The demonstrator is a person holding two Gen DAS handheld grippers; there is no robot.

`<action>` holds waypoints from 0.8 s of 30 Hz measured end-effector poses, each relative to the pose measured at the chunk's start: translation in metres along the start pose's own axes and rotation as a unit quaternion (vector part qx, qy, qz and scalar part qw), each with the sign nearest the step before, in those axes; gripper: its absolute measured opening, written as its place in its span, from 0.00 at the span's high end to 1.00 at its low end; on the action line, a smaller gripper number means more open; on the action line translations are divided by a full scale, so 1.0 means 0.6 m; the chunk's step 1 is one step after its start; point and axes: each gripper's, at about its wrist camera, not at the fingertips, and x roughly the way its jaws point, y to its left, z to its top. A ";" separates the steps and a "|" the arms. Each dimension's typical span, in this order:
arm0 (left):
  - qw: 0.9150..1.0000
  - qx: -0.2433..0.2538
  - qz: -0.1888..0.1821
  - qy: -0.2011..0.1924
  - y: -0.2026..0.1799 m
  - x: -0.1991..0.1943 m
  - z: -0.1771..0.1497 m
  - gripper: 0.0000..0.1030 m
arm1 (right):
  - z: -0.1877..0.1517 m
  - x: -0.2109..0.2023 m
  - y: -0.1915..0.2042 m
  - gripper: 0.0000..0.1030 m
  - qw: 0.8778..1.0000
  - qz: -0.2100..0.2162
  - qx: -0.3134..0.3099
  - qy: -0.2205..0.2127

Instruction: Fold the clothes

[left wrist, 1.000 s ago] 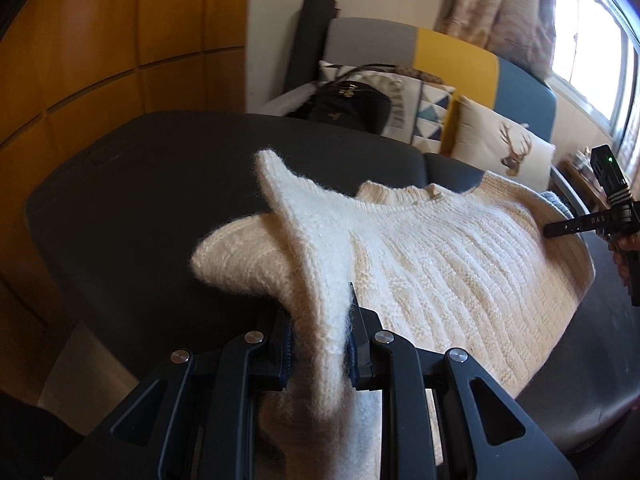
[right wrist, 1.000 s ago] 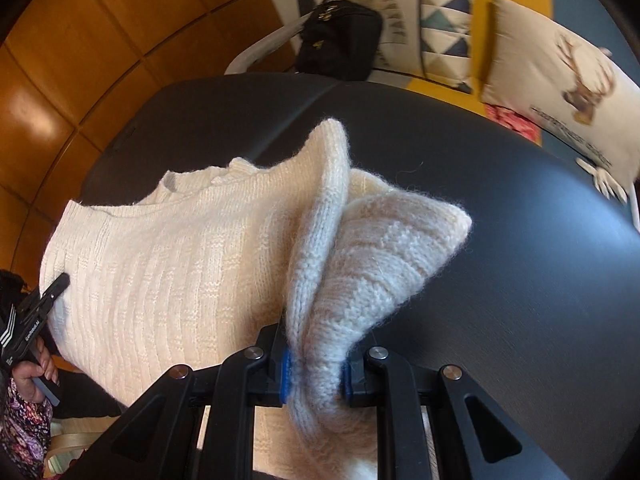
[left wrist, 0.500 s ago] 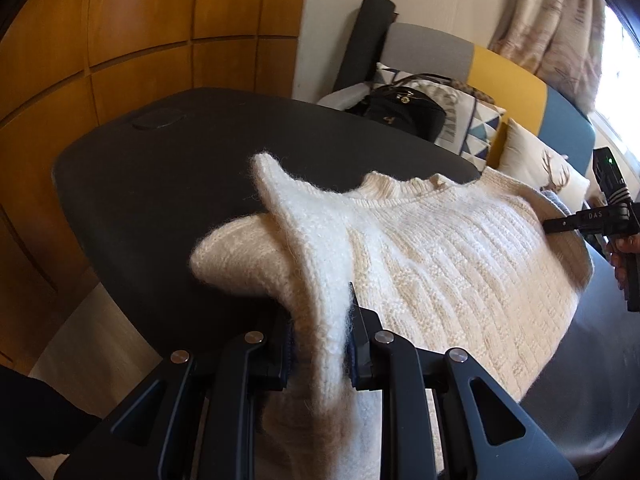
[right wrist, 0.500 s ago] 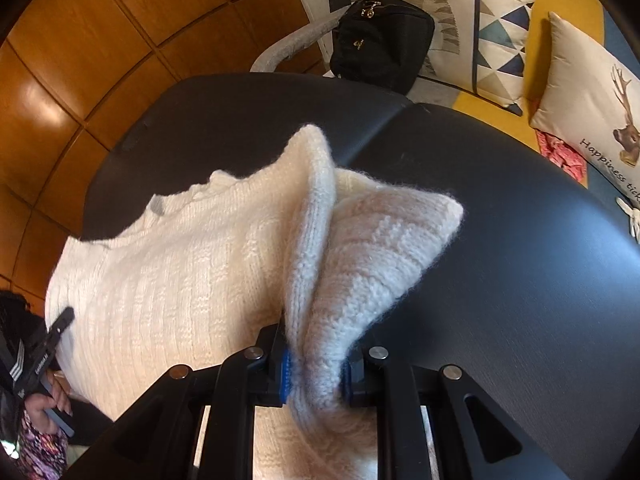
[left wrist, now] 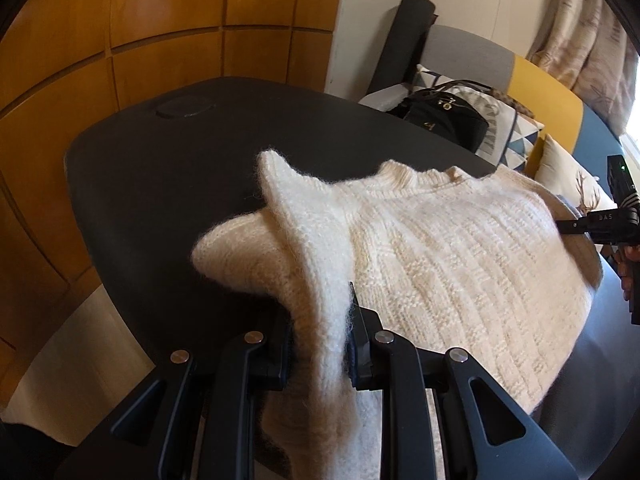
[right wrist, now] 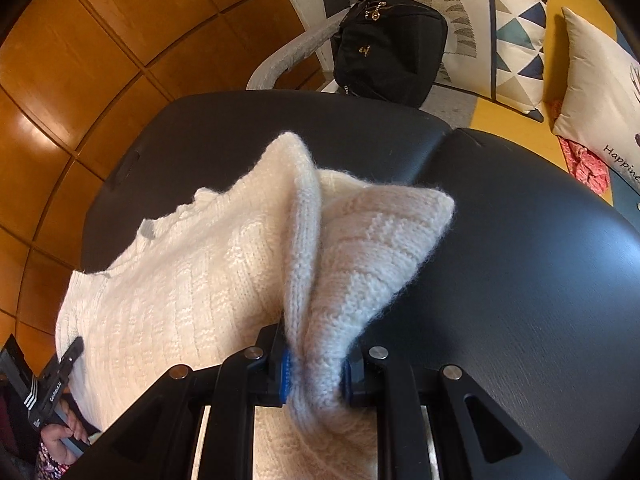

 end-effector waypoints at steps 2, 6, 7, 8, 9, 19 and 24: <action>1.000 -0.002 0.005 0.003 0.001 0.006 -0.002 0.79 | 0.006 0.006 0.001 0.84 1.000 -0.002 -0.001 0.000; 1.000 0.002 0.014 0.003 -0.001 0.016 -0.005 0.79 | 0.010 0.016 -0.006 0.84 1.000 -0.001 0.008 -0.002; 1.000 0.007 0.017 0.002 -0.002 0.018 -0.005 0.79 | 0.009 0.017 -0.006 0.84 1.000 -0.001 0.010 -0.002; 1.000 0.011 0.019 0.001 -0.004 0.019 -0.005 0.79 | 0.009 0.019 -0.007 0.83 1.000 0.000 0.011 -0.002; 1.000 0.016 0.022 -0.001 -0.005 0.021 -0.004 0.79 | 0.009 0.020 -0.008 0.83 1.000 0.001 0.012 -0.002; 0.999 0.026 0.041 -0.015 0.001 0.025 -0.015 0.67 | 0.012 0.030 -0.034 0.74 0.999 0.015 0.051 0.005; 0.998 -0.046 0.035 -0.006 0.050 0.023 -0.013 0.25 | 0.009 0.023 -0.046 0.67 0.997 0.033 0.062 0.004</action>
